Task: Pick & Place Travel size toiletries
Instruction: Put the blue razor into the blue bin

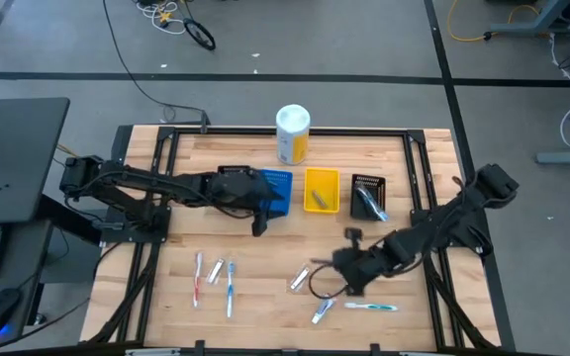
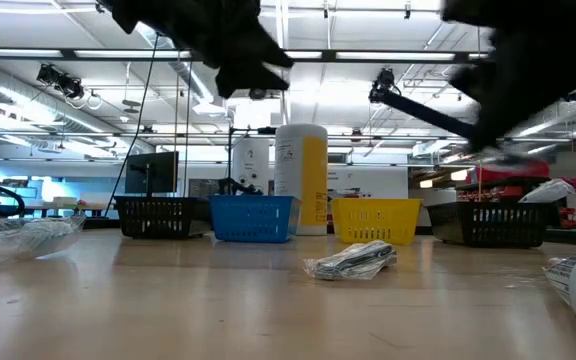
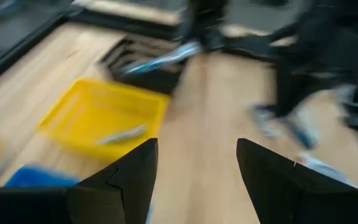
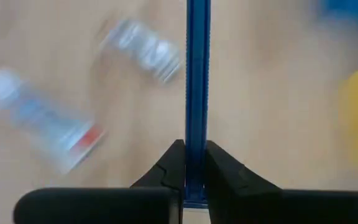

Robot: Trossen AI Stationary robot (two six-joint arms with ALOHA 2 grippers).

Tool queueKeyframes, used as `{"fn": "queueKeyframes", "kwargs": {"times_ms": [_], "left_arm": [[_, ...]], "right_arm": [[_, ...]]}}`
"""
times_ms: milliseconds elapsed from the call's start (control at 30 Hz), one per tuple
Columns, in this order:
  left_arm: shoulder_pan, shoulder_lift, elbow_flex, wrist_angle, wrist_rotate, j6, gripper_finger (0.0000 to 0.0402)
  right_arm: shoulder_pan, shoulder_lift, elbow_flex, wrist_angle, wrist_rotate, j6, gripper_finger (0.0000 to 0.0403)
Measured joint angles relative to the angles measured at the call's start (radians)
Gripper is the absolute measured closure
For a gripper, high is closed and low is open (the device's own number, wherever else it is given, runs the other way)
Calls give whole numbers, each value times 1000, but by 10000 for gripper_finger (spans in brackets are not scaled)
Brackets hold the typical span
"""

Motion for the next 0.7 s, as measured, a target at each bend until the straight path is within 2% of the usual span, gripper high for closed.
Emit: {"fn": "queueKeyframes", "kwargs": {"times_ms": [67, 167, 233, 400, 500, 600, 700], "left_arm": [[-10, 0, 0, 15, 39, 61, 173], [-32, 0, 0, 14, 26, 115, 173], [-47, 0, 0, 13, 23, 123, 173], [-79, 0, 0, 13, 19, 132, 173], [-90, 14, 1, 17, -26, 155, 175], [-96, 35, 0, 19, -52, 203, 187], [-97, 50, -2, 10, -70, 225, 206]], "right_arm": [[-49, 6, -3, 111, 97, -104, 367], [-137, 9, -25, 286, 105, -226, 367], [-190, 8, -32, 366, 62, -269, 367], [-290, 9, -35, 431, -29, -354, 367], [-333, 12, -35, 495, -76, -405, 367], [-358, 12, -35, 553, -133, -429, 367], [-370, 12, -35, 557, -136, -440, 367]]}}
